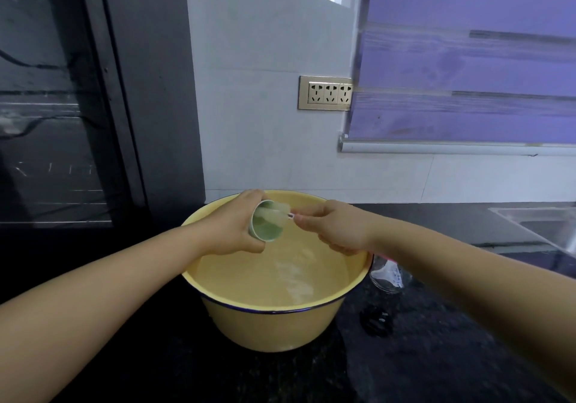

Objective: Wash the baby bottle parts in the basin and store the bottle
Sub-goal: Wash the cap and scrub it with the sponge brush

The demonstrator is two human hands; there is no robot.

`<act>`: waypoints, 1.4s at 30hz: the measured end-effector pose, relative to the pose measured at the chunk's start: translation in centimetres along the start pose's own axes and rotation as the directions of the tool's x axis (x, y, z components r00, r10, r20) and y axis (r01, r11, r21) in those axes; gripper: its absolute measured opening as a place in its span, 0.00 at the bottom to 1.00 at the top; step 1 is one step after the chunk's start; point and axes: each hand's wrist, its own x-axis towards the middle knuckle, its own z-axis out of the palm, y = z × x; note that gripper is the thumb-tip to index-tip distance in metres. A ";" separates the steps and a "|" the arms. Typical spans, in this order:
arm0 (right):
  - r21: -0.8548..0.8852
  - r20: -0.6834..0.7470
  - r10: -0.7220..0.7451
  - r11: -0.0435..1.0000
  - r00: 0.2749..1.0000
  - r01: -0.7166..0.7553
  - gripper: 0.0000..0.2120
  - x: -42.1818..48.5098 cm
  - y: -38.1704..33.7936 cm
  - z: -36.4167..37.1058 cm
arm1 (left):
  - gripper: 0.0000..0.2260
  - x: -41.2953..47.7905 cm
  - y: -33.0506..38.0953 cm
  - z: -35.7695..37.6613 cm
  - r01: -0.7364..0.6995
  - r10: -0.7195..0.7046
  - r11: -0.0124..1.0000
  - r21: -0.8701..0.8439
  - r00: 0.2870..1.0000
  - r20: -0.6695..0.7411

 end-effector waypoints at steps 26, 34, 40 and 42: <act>-0.199 -0.089 0.077 0.975 0.993 -0.093 0.14 -1.8 -0.1 -4.1 | 0.20 -0.1 0.4 -0.1 0.245 -0.240 0.954 0.174 0.970 -0.048; -0.892 -0.076 0.004 0.446 0.997 -0.069 0.22 -0.3 -0.5 -1.1 | 0.26 0.2 -0.2 0.3 0.181 -0.210 0.974 0.133 0.943 0.258; -0.952 0.072 0.125 0.304 0.990 0.031 0.19 2.3 0.6 2.4 | 0.19 0.3 -0.1 0.0 0.158 -0.188 0.980 0.121 0.935 0.302; -0.945 0.092 0.138 0.323 0.986 0.042 0.15 2.4 0.0 3.1 | 0.17 0.3 0.0 -0.1 0.166 -0.202 0.976 0.140 0.928 0.313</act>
